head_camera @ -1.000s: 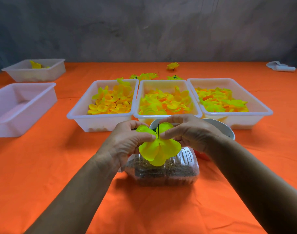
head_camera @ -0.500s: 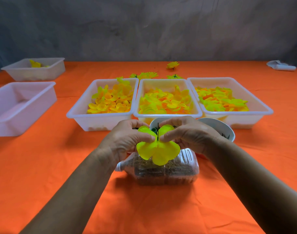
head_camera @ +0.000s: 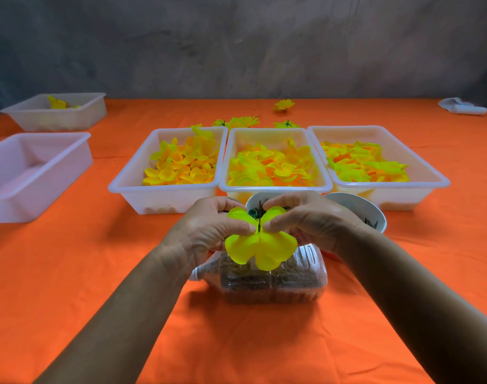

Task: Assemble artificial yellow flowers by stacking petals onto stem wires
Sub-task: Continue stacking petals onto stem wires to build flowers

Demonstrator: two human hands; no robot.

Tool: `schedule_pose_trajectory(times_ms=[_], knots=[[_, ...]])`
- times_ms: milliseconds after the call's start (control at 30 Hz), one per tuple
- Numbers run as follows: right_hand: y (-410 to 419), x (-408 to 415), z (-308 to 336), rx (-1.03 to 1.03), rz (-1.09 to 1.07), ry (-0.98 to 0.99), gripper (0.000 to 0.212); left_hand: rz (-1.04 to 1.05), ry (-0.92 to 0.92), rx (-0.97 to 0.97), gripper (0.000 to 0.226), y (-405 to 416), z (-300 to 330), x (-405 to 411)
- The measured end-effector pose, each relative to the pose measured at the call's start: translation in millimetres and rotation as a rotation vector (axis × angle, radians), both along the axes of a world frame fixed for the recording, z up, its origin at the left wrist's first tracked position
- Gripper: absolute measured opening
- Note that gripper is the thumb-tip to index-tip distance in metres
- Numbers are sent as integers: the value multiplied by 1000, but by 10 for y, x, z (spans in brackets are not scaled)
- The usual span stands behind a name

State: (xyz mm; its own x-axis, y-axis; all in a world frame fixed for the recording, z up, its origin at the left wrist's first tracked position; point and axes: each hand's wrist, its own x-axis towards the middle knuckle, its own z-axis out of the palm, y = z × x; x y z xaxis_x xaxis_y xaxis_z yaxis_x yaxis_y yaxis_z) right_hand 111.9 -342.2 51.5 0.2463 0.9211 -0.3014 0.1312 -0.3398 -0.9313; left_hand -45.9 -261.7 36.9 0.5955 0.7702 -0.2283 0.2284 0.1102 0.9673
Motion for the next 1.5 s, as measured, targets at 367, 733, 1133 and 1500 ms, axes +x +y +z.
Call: schedule_pose_trajectory(times_ms=[367,733,1133,1500], knots=[[-29,-14,-9,0,-1,12,33,33,-29,-13,28,-43,-2,-4],[-62,-7,-22,28,-39,-61,38,90,-24,38,25,-115,5,23],[-58,-13,-42,108,-52,-201,25,124,-41,280,34,-240,-18,-43],[-244,73,-18,32,-15,-158,43,110,-7,407,14,-351,-71,-59]])
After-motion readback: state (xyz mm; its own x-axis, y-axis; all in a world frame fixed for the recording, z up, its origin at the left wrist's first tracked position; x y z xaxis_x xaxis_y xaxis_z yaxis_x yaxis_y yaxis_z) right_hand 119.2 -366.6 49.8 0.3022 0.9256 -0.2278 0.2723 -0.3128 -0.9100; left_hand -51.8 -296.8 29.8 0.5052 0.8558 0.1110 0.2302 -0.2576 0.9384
